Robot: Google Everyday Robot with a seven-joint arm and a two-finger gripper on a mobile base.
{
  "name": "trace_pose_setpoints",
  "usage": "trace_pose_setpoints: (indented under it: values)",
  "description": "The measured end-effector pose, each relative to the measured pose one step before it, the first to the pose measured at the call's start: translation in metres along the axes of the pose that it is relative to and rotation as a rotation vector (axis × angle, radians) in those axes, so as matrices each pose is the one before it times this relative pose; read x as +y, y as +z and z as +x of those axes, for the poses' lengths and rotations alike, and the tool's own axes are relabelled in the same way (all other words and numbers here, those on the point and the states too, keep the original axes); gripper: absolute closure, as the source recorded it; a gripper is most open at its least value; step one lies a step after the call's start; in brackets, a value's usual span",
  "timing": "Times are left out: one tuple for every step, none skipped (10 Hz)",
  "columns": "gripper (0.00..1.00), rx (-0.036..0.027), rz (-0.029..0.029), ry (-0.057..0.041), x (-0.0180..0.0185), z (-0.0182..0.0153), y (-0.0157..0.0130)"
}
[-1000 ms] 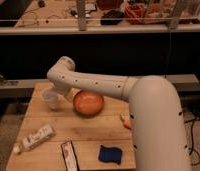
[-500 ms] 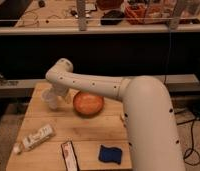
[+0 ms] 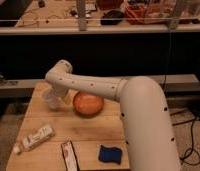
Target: Pick up the ceramic cup
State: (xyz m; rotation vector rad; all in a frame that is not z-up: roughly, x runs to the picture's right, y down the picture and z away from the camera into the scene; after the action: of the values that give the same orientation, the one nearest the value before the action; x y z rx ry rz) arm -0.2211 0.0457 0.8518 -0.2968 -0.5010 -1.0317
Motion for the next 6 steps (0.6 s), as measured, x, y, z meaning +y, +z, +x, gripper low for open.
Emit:
trace_pose_setpoints:
  values:
    - [0.2, -0.00134, -0.00125, -0.00367, -0.00063, -0.00016, 0.00228]
    - [0.2, -0.00484, -0.00276, -0.0039, 0.00005, -0.0012, 0.00392]
    - [0.2, -0.00221, -0.00168, -0.00239, 0.0006, -0.00013, 0.00279]
    - [0.2, -0.00153, -0.00091, -0.00087, 0.00042, -0.00018, 0.0021]
    - [0.2, -0.00004, -0.00086, -0.00151, -0.00007, 0.00061, 0.00093]
    - [0.2, -0.00031, -0.00136, -0.00138, 0.0006, 0.00092, 0.00146]
